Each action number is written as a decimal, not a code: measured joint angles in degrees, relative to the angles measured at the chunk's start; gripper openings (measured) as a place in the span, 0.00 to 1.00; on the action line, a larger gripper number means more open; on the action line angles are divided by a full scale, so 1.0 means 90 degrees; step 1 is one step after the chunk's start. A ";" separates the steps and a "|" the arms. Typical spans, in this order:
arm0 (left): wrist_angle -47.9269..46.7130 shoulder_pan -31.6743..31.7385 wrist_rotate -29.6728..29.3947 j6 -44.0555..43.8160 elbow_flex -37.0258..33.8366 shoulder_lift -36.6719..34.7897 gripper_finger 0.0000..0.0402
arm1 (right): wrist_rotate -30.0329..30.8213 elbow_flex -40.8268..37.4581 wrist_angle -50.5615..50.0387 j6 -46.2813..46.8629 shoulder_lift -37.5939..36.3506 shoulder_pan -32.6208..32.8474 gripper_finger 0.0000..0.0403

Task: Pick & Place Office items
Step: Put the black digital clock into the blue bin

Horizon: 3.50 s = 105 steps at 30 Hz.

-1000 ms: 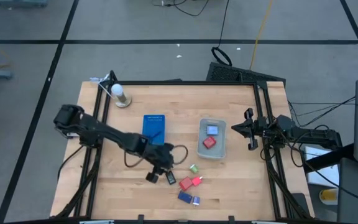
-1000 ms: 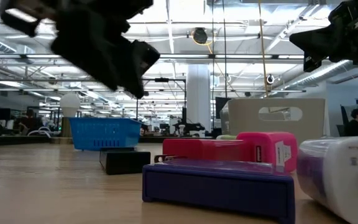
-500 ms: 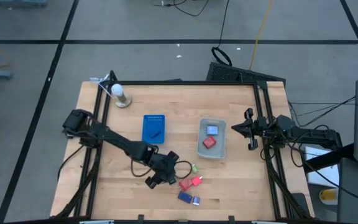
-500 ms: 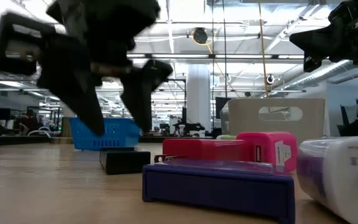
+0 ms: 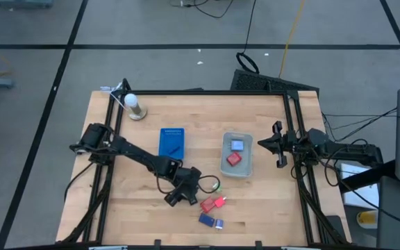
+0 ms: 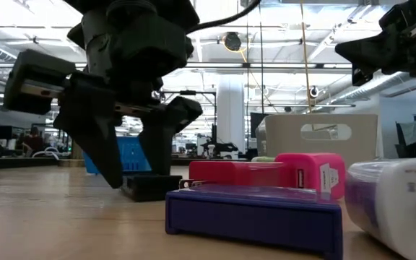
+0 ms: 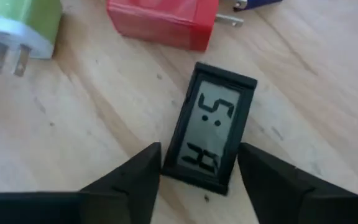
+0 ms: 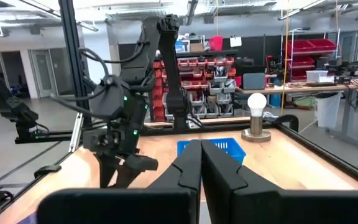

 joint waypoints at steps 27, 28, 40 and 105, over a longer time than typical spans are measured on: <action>-0.0659 -0.0077 -0.0101 -0.0728 -0.0010 -0.1906 0.39 | 0.0001 0.0000 0.0086 -0.0015 0.0166 0.0002 0.01; -0.0874 -0.0101 -0.0248 -0.0747 -0.0010 -0.2094 0.39 | 0.0002 0.0000 0.0088 -0.0012 0.0166 0.0002 0.01; -0.1638 -0.0272 -0.1793 -0.0933 -0.0703 -0.4046 0.39 | 0.0001 0.0000 -0.0036 -0.0012 0.0175 0.0000 0.01; 0.2848 -0.0100 -0.5053 -0.1806 -0.6853 -1.0627 0.40 | 0.0020 0.0002 -0.0143 0.0051 0.0177 0.0002 0.01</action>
